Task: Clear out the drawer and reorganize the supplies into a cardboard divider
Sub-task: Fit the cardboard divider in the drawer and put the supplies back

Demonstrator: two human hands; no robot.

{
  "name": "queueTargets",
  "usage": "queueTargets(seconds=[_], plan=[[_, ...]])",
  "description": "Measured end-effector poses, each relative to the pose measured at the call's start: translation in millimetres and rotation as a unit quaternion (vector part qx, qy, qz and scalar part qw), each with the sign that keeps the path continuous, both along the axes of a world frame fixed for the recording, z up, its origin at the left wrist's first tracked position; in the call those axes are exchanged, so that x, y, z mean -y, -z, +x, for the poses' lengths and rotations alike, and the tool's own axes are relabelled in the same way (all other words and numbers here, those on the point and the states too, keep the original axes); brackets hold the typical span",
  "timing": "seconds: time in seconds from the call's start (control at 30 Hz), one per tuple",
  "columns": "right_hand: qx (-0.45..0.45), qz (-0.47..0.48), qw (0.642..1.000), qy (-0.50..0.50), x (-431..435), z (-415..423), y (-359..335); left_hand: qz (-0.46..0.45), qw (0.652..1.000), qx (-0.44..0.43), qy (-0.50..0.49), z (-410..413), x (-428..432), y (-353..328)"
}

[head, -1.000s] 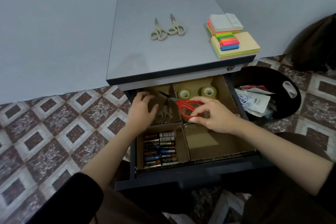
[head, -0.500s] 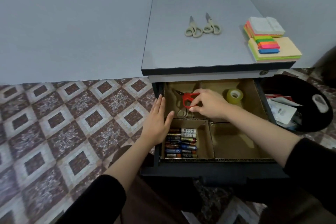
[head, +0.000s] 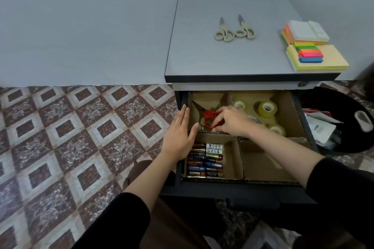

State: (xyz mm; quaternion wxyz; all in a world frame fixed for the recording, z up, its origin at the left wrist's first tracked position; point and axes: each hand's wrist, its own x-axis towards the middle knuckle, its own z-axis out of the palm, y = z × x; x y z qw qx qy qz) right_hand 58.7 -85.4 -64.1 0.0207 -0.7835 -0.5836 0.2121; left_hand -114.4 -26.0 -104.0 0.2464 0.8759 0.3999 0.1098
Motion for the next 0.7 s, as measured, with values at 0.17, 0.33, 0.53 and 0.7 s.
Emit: queueTargets(seconds=[0.17, 0.33, 0.53, 0.7], plan=[[-0.012, 0.018, 1.0, 0.007, 1, -1, 2, 0.013, 1.0, -0.009, -0.002, 1, 0, 0], [-0.036, 0.042, 0.998, 0.015, 4, 2, 1, 0.022, 1.0, -0.017, -0.002, 1, 1, -1], [-0.078, 0.134, 0.986, 0.056, 14, 6, -4, 0.034, 0.999, -0.03, -0.004, 2, 1, -2], [-0.113, 0.173, 0.975, 0.087, 23, 11, -23, 0.057, 0.997, -0.054, -0.005, 2, 2, -3]])
